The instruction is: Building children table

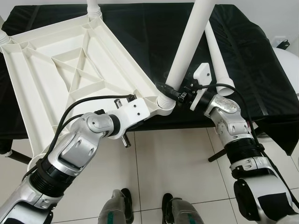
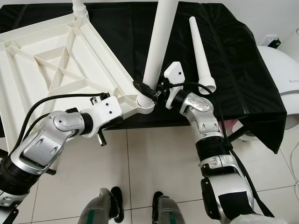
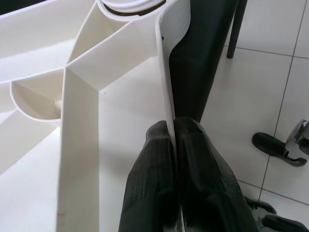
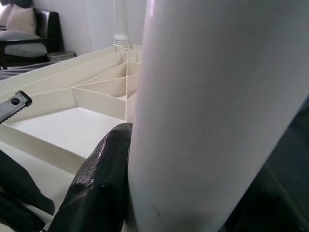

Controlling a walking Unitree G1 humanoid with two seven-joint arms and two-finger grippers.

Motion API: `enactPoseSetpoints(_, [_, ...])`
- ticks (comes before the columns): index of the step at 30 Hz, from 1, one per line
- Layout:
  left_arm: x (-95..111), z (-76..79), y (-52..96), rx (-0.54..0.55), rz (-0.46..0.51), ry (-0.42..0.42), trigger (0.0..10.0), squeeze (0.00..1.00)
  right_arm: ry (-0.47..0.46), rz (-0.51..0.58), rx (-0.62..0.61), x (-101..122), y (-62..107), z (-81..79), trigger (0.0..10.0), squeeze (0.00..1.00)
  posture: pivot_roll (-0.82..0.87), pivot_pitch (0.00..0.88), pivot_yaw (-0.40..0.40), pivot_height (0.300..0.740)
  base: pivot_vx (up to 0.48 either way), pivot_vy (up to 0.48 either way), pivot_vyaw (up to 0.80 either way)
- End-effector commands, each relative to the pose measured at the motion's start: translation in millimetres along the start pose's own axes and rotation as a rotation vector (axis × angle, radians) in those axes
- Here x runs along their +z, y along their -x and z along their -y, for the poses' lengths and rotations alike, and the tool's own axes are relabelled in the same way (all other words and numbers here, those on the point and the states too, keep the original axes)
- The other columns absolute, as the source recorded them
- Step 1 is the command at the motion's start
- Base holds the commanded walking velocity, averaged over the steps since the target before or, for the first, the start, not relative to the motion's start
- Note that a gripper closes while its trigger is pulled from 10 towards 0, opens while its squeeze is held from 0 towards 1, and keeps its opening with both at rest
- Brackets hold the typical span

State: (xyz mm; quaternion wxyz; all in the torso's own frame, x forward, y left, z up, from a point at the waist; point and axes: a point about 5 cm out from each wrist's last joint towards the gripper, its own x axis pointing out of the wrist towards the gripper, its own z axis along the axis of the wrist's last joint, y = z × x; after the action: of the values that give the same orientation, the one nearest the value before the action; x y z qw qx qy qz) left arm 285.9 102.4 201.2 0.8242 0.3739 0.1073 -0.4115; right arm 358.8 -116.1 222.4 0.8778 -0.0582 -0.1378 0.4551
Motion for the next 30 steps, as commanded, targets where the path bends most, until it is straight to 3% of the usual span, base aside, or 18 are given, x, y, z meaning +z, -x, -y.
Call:
enactPoseSetpoints(1, [-1.5,-0.2,9.5,-0.004,-0.010,-0.056,10.0,0.00,-0.034,-0.092,-0.082,-18.3,28.6,14.9,10.0,0.00,-0.03,0.200,-0.024,0.740,0.000,0.000,0.00])
enactPoseSetpoints(9, [-0.5,-1.6,7.6,0.012,-0.005,-0.048,10.0,0.00,-0.055,-0.064,0.045,-19.1,24.1,1.2,10.0,0.00,-0.03,0.201,-0.026,0.740,0.000,0.000,0.00])
enactPoseSetpoints(21, [7.4,-3.1,6.4,0.021,0.023,-0.041,10.0,0.00,-0.017,-0.116,0.121,-23.7,20.5,2.2,10.0,0.00,-0.03,0.222,-0.021,0.740,0.000,0.000,0.00])
enactPoseSetpoints(30, [14.7,-2.7,5.6,0.050,0.046,-0.038,10.0,0.00,0.004,-0.135,0.218,-17.2,5.8,2.1,10.0,0.00,-0.03,0.231,-0.038,0.740,0.000,0.000,0.00])
